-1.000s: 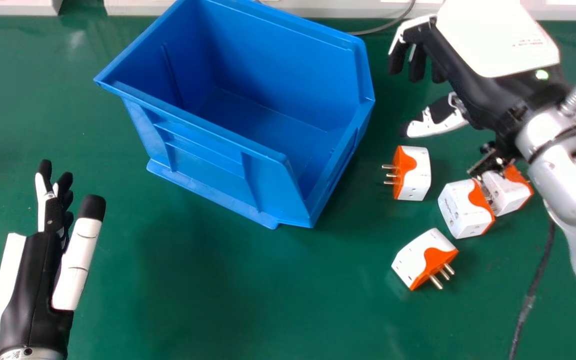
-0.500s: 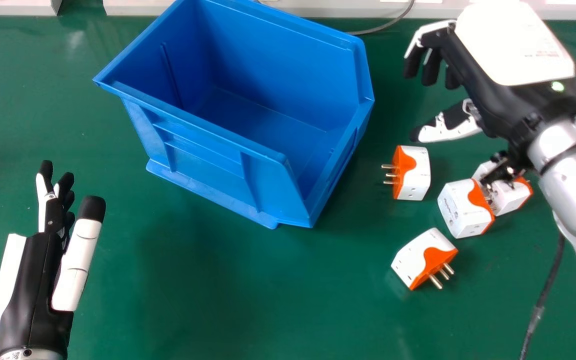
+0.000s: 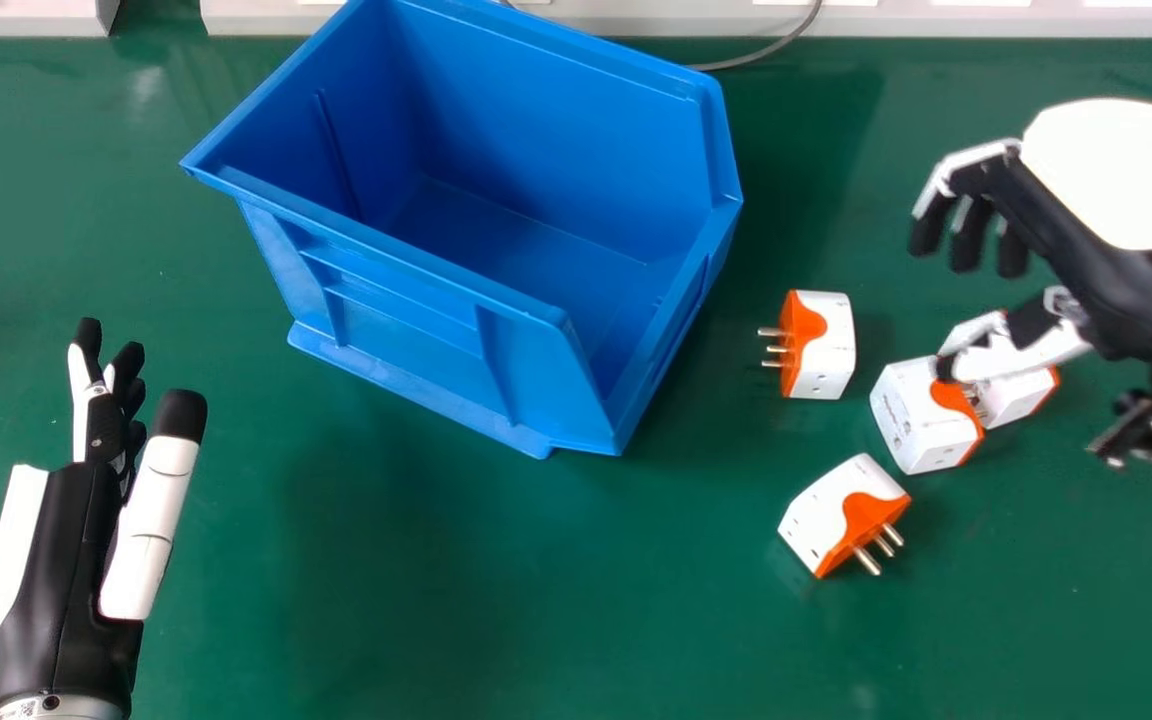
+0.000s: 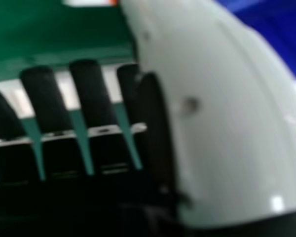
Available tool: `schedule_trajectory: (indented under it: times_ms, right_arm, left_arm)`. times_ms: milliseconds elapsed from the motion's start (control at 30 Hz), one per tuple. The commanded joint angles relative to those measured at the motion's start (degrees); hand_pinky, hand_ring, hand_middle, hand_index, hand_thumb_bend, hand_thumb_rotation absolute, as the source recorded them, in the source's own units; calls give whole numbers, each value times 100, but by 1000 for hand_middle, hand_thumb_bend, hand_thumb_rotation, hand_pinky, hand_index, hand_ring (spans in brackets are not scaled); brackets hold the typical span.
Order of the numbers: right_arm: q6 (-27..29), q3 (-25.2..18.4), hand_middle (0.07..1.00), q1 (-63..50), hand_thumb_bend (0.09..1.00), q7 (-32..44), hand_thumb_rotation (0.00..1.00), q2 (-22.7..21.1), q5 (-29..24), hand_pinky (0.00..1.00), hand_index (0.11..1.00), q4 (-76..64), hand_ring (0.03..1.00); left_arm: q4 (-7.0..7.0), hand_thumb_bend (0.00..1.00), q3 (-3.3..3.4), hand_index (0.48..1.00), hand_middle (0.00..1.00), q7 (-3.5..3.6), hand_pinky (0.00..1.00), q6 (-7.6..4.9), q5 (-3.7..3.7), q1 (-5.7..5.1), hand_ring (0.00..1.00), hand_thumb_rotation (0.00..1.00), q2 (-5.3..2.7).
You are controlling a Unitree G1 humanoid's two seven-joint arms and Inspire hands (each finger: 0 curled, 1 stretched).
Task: Pick all objects and put in blue box
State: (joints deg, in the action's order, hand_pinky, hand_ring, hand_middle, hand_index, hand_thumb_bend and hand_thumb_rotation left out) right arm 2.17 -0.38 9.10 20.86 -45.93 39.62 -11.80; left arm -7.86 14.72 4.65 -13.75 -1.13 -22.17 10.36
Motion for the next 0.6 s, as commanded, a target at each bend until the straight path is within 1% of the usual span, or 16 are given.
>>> schedule_trajectory:
  times_ms: [0, 33, 100, 267, 400, 467, 567]
  right_arm:
    - [112, -77, 982, 44, 964, 85, 268, -329, 153, 909, 970, 29, 975]
    - [175, -31, 991, 66, 982, 80, 277, -424, 233, 942, 985, 127, 987]
    - [346, 88, 998, 134, 995, 5, 282, -580, 414, 973, 995, 379, 996]
    - [755, 328, 1000, 327, 1000, -240, 289, -743, 716, 989, 1000, 951, 1000]
    - [1184, 611, 1000, 601, 1000, -403, 300, -927, 1023, 989, 1000, 1459, 1000]
    - [1314, 702, 1000, 700, 1000, -445, 302, -975, 1126, 989, 1000, 1600, 1000]
    - [1507, 854, 1000, 844, 1000, -541, 314, -1033, 1281, 997, 1000, 1817, 1000]
  left_arm:
    - [-20, 801, 61, 1000, 1000, 0, 1000, -75, 47, 13, 1000, 1000, 71]
    - [-28, 801, 63, 1000, 1000, 2, 1000, -72, 43, 10, 1000, 1000, 69]
    - [-58, 802, 67, 1000, 1000, 5, 1000, -49, 37, 5, 1000, 1000, 70]
    - [-152, 802, 75, 1000, 1000, 18, 1000, 21, 36, -11, 1000, 1000, 74]
    - [-97, 803, 90, 1000, 1000, 41, 1000, 9, 46, -13, 1000, 1000, 88]
    - [-93, 804, 92, 1000, 1000, 43, 1000, -2, 46, -14, 1000, 1000, 87]
    - [-44, 805, 101, 1000, 1000, 47, 1000, -30, 52, 0, 1000, 1000, 95]
